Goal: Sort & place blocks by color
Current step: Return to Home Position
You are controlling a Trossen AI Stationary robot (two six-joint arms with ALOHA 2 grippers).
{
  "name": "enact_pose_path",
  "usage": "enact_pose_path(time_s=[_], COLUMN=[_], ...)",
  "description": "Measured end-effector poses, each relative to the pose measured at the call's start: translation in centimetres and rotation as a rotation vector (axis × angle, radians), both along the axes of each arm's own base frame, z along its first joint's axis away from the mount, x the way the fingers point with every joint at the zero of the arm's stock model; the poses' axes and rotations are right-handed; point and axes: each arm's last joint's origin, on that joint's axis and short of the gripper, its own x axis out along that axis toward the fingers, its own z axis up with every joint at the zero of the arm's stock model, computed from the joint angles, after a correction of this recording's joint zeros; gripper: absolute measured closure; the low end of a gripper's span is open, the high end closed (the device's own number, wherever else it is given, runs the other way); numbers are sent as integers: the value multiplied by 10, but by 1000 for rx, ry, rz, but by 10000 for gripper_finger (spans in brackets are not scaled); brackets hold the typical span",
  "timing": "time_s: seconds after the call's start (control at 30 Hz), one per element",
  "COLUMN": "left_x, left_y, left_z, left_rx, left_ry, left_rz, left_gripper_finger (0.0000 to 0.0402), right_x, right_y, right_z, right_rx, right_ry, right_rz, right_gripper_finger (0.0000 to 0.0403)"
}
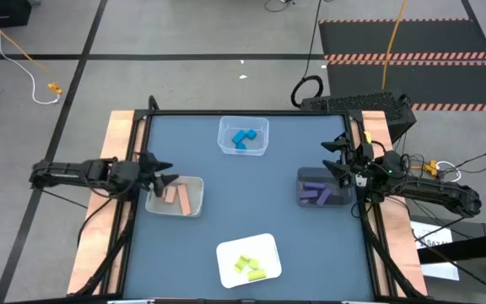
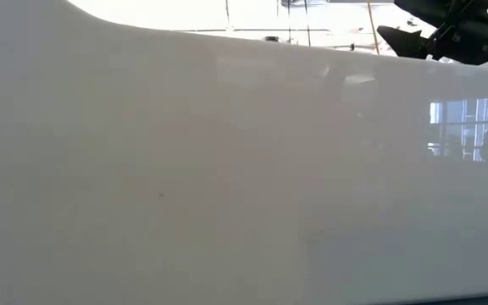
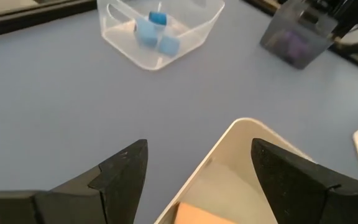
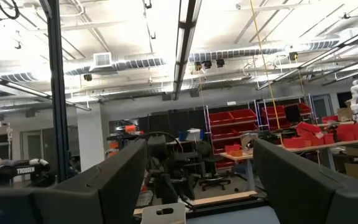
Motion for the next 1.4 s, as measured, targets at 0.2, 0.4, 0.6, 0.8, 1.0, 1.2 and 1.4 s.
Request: enact_pose_path(time_s=[0.2, 0.4, 0.6, 0.8, 1.0, 1.2, 1.4], left_x=[-7, -14, -14, -8, -9, 1, 5], left_y=[1, 1, 2, 3, 2, 2, 1], left_z=[5, 9, 9, 34, 63, 45, 30], left_rx=[-6, -13, -3, 68, 382, 454, 512], left_ry=[-81, -166, -160, -404, -603, -725, -820], left_rz=[0, 4, 3, -4, -69, -46, -33], left_gripper_finger=[115, 119, 118, 117, 123, 120, 123], right_x=[0, 0, 0, 0, 0, 0, 0], right_y=[0, 0, 0, 0, 0, 0, 0], right_z=[0, 0, 0, 0, 0, 0, 0], right_rx=[0, 0, 1, 0, 0, 0, 0], right_ry=[0, 0, 1, 0, 0, 1, 0], right_rz=[0, 0, 0, 0, 0, 0, 0], right_gripper_finger=[117, 117, 117, 117, 117, 117, 117])
